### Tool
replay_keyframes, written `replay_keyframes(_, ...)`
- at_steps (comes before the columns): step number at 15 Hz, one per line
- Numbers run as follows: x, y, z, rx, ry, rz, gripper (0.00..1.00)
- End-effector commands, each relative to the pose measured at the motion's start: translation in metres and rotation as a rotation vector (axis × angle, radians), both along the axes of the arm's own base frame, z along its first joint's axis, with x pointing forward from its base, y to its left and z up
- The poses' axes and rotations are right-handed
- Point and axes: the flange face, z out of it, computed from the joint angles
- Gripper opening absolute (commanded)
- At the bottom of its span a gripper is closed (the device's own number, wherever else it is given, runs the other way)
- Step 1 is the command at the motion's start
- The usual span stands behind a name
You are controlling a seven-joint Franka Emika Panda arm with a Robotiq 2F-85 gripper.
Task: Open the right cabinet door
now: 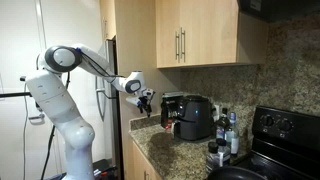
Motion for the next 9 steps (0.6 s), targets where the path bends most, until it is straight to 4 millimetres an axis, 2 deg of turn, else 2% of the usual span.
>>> replay_keyframes(1, 0.0001, 0.0001, 0.0006, 0.0, 0.001, 0.0, 1.0)
replay_keyframes(8, 0.0001, 0.0001, 0.0006, 0.0, 0.001, 0.0, 1.0)
replay_keyframes(9, 0.0031, -0.0013, -0.0004, -0.038, -0.083, -0.005, 1.0)
